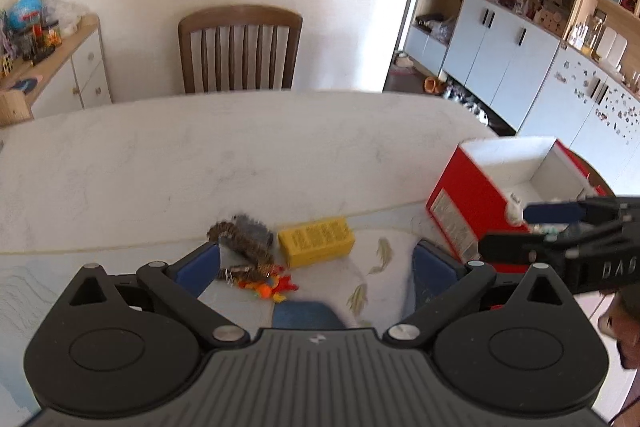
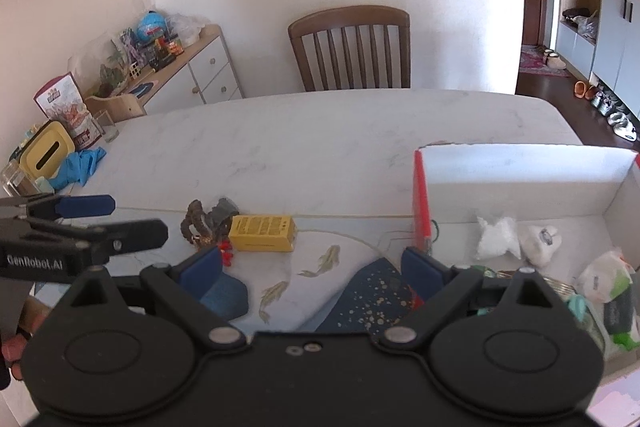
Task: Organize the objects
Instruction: 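Withdraw both tools from the box toward the remaining table items, then grasp the brown keychain with the left tool while the right tool grasps the yellow box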
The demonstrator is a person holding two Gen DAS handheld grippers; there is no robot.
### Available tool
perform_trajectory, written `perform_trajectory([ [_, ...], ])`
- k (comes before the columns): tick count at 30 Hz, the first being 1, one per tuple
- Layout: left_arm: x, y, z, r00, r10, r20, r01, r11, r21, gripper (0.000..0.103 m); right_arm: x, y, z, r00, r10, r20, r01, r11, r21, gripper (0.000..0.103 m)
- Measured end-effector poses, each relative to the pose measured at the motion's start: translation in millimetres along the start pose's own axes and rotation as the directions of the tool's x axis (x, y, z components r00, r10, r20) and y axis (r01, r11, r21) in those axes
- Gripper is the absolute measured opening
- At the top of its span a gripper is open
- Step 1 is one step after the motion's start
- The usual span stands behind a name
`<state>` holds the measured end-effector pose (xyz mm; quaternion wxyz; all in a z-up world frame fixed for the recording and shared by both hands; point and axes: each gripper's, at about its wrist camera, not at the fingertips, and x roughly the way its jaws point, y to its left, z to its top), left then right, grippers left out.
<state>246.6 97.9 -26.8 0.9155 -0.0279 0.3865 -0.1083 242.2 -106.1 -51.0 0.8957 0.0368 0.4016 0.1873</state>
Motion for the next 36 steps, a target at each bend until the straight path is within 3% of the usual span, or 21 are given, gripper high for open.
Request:
perform_trajectory([
  [5,19.3,14.0,-11.5,0.999,0.025,-0.024,-0.025,1.0,0.012,0.103,21.9,7.0,4.7,0.999,0.013,-0.033,-0.015,0.999,-0.034,0.096],
  [13,45.3,28.8,-17.6,0.997,0.083,-0.001,-0.083,0.995,0.049,0.103,62.4,16.1,14.2,0.996,0.031,-0.079,-0.035,0.998,-0.058,0.095],
  [21,70.9,50.6,-19.7,0.993,0.12,-0.007,-0.119,0.993,0.012,0.103,101.3,24.6,19.3,0.99,0.046,-0.132,-0.055,0.996,-0.064,0.093],
  [29,78.3,74.1,-11.5,0.997,0.067,-0.044,-0.071,0.992,-0.106,0.101,120.1,27.7,17.5,0.986,0.063,-0.154,-0.078,0.992,-0.096,0.091],
  [36,85.6,79.5,-5.7,0.997,-0.012,-0.082,-0.003,0.985,-0.174,0.089,129.7,31.4,13.5,0.986,0.049,-0.162,-0.078,0.98,-0.181,0.088],
])
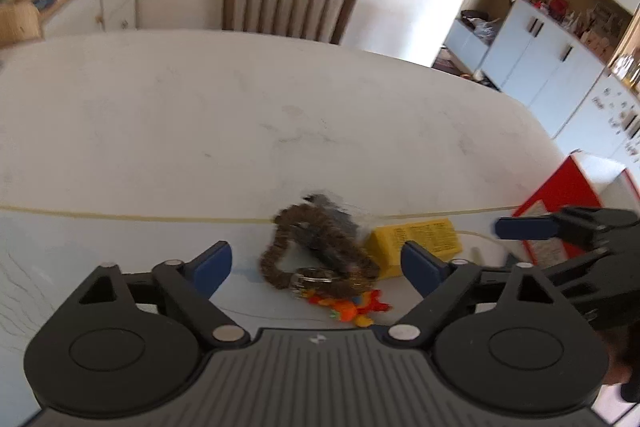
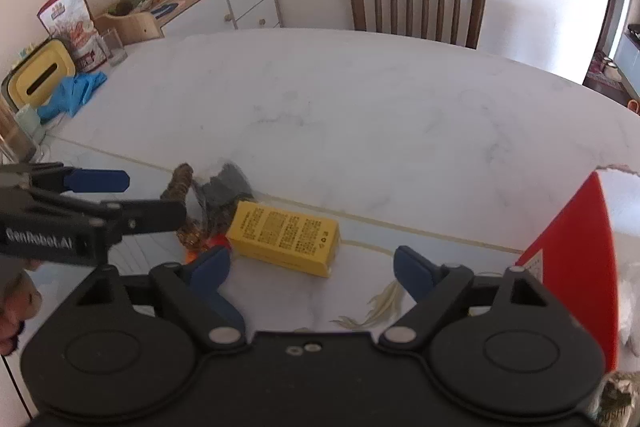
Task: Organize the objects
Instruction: 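Grasp the brown keychain with the left tool while the right tool grasps the yellow box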
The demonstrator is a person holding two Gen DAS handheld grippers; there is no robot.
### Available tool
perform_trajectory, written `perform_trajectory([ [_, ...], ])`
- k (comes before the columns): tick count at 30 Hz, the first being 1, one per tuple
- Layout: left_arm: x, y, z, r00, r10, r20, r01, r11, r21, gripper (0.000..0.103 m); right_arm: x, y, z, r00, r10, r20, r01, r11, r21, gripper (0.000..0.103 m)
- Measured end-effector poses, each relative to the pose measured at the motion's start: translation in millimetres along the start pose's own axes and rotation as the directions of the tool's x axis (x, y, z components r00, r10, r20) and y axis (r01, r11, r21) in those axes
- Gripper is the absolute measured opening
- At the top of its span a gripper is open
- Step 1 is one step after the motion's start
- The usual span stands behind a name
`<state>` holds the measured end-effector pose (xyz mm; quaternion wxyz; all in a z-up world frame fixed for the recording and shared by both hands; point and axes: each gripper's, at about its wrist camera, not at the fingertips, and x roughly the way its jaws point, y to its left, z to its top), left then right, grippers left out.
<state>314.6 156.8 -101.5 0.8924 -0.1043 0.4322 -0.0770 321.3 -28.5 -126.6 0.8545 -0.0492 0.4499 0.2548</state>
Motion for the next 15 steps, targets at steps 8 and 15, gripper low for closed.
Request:
perform_trajectory([
  [8,20.1,-8.1,6.1,0.995,-0.037,-0.094,0.03,0.997,-0.074,0.06,17.6,15.4,6.2,1.0,0.009,0.005,-0.008,0.991,-0.13,0.081],
  [15,26.5,-12.3,7.9,0.994,-0.019,-0.111,0.014,0.999,-0.047,0.038,32.6,18.4,7.6,1.0,0.021,-0.024,-0.025,0.984,-0.178,0.07],
])
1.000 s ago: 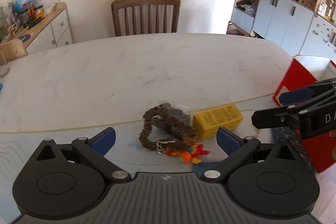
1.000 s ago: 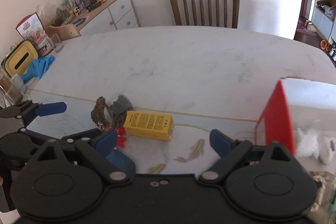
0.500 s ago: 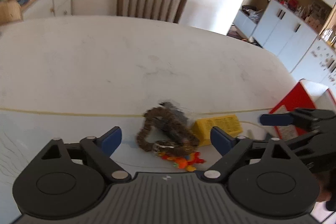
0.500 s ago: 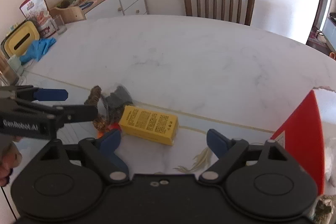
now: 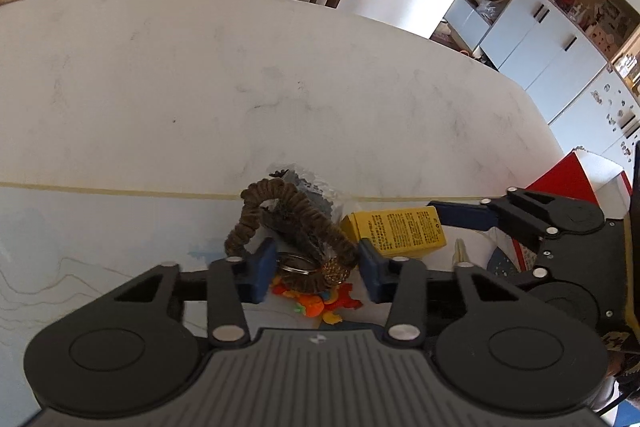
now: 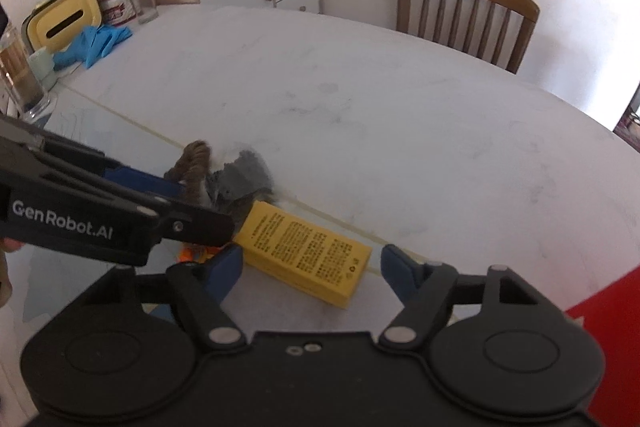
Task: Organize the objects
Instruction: 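Grasp the brown keychain with the left tool while the right tool grasps the yellow box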
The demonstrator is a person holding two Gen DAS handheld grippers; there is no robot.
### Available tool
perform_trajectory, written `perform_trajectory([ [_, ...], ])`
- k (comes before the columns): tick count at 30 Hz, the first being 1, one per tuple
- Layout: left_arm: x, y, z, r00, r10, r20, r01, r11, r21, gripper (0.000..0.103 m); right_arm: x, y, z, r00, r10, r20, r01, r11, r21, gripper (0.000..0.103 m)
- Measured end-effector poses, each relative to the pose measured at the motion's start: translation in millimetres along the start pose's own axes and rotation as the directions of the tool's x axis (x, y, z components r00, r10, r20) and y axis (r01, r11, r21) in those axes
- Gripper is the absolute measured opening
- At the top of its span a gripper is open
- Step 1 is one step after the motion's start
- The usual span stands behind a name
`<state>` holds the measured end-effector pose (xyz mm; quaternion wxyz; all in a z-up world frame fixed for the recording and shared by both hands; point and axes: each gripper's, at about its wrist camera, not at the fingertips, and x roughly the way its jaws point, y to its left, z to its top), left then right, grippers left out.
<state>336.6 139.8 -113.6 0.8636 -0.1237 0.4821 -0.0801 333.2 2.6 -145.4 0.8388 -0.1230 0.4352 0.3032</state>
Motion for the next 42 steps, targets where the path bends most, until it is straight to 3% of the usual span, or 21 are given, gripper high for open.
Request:
perform_trajectory([
  [5,-1.2,-0.2,-0.2,1.0,-0.002,0.005,0.002,1.0,0.002,0.023,-1.0,0.9,-1.2,1.0,0.001,-0.007,-0.001,1.0,0.014,0.046],
  [6,-1.0,-0.1,-0.3,1.0,-0.012,0.001,0.012,1.0,0.002,0.017,-2.3,1.3,-1.8,1.0,0.004,-0.007,-0.004,1.0,0.017,0.044],
  [11,-4.9,-3.1,-3.7,1.0,-0.011,0.014,0.01,1.0,0.03,0.012,-7.0,6.3,-8.2,1.0,-0.016,-0.001,0.016,0.999,0.029,0.036],
  [26,-44.8,-3.6,-16.5,0.997,-0.061,0.04,0.06,0.998,0.017,0.012,-56.8,2.3,-33.3,0.998,-0.034,0.057,0.019,0.968,0.249,0.031],
  [42,-90.3,-68.4,-58.3,0.988,-0.153,0.007,0.152,0.983,0.108,0.012,-143.1,14.9,-79.9,0.989,-0.099,0.105,0.061,0.947,0.317,0.03],
])
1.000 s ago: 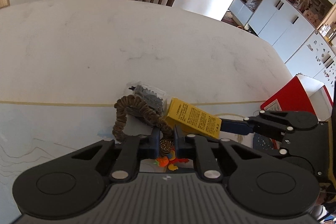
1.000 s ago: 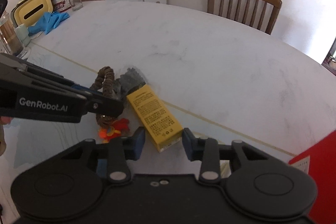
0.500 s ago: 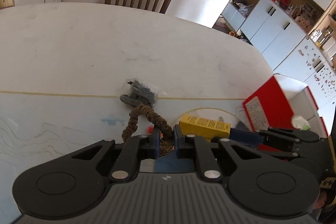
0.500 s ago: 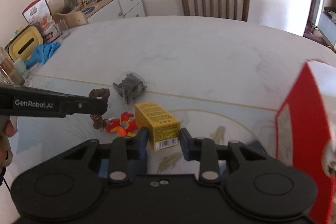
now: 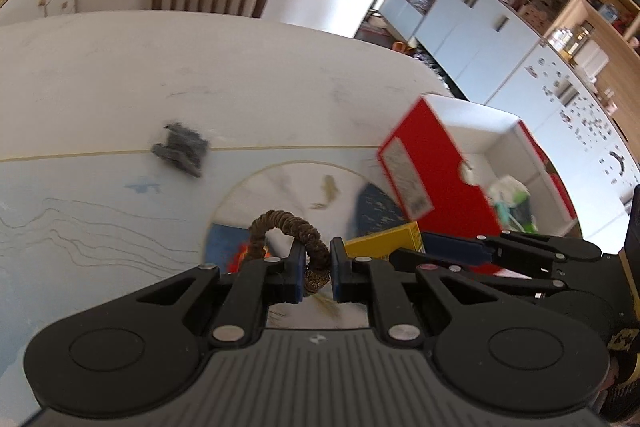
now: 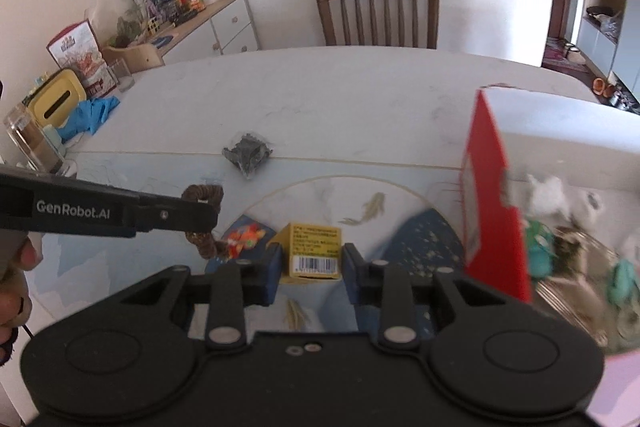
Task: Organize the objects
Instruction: 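Grasp the brown keychain with the left tool while the right tool grasps the yellow box, then carry the keychain and yellow box with both tools over the red box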
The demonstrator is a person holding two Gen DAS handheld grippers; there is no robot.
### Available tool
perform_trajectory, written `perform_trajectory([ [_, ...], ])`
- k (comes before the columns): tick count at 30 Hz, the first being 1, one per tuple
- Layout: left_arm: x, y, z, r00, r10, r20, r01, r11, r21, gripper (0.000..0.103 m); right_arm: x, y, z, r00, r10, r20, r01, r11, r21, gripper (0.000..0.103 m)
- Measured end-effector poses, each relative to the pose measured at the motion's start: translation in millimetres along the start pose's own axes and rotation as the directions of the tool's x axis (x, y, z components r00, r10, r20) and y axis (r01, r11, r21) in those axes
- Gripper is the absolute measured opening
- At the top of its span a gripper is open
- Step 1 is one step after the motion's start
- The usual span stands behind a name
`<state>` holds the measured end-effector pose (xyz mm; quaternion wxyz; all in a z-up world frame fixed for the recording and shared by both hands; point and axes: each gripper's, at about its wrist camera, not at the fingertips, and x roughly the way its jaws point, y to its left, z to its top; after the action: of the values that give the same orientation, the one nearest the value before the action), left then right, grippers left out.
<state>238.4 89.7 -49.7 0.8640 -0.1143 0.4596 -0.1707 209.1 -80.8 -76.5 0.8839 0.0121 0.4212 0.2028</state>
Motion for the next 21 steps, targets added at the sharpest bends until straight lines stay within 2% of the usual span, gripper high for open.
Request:
perform_trajectory([
  [13,-29.8,-86.5,17.4,0.994,-0.075,0.084,0.063,0.988,0.138,0.012,-79.9,-53.5,6.1,0.986,-0.063,0.154,0.054,0.997,0.061,0.03],
  [17,-27.1,-112.8,24.5,0.992,-0.081,0.101,0.063,0.982,0.178,0.012,-97.4,-74.1,8.9,0.978,-0.087,0.19,0.075,0.995,0.067,0.03],
  [21,-13.0,-126.0,23.7,0.994,-0.073,0.075,0.058,0.982,0.178,0.012,-109.9,-97.4,7.6,0.972,-0.113,0.206,0.099,0.992,0.077,0.03],
])
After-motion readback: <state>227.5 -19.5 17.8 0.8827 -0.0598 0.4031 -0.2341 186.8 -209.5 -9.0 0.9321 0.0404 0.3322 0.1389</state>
